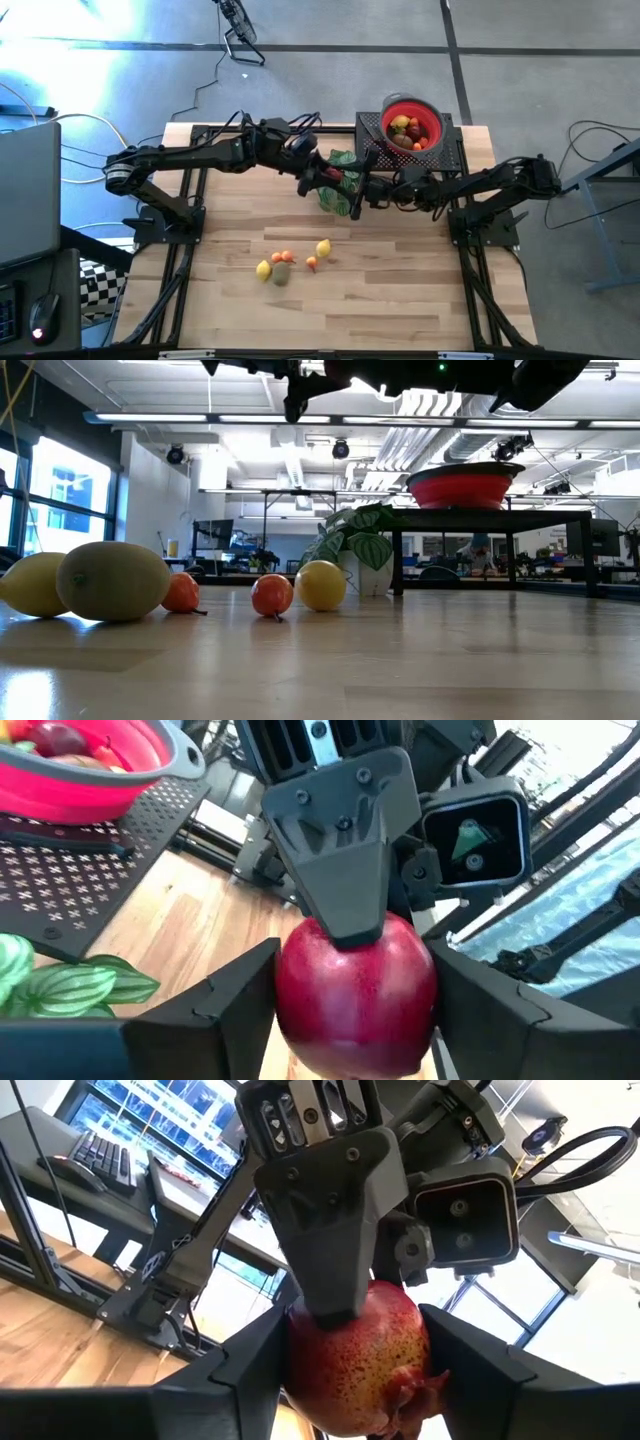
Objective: Pick & Place Fruit
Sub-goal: Put the pomegranate into the red colander
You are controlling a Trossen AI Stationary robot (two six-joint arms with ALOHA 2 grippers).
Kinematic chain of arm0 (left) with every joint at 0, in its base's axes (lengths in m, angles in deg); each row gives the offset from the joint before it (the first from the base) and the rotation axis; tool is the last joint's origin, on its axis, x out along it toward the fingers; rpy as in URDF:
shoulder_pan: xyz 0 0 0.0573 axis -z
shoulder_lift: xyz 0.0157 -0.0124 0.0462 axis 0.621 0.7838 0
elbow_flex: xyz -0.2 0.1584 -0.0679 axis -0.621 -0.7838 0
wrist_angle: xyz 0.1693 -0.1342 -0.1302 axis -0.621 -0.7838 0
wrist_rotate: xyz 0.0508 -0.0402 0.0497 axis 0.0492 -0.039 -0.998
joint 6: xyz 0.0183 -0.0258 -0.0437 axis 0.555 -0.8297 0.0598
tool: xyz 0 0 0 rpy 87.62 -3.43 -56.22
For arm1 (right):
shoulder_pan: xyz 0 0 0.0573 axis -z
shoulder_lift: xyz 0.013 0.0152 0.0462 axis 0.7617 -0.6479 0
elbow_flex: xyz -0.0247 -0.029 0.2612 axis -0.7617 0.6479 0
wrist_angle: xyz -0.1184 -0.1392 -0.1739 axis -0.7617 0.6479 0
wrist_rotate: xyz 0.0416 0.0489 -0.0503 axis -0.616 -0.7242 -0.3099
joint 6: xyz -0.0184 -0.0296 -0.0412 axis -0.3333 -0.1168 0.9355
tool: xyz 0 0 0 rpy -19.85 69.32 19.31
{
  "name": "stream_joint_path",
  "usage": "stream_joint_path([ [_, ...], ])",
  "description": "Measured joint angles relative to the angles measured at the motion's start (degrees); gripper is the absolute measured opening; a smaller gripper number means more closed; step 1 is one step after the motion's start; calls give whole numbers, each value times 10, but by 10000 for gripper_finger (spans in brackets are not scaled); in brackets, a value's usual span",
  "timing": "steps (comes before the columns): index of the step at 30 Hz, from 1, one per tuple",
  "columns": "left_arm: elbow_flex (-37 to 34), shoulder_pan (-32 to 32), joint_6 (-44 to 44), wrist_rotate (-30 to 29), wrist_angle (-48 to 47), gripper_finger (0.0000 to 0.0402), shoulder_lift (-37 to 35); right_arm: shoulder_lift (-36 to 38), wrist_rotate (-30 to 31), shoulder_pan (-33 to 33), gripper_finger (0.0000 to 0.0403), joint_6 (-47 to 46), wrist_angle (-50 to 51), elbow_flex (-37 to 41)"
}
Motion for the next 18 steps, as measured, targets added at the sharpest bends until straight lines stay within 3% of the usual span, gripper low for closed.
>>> stream_joint_path([
  [13, 0, 0, 17, -11, 4, 301, 0, 0, -2, 0, 203, 0, 4, 0],
  [18, 0, -1, 20, -5, 24, 308, -2, 0, 22, -1, 202, 0, 10, 0],
])
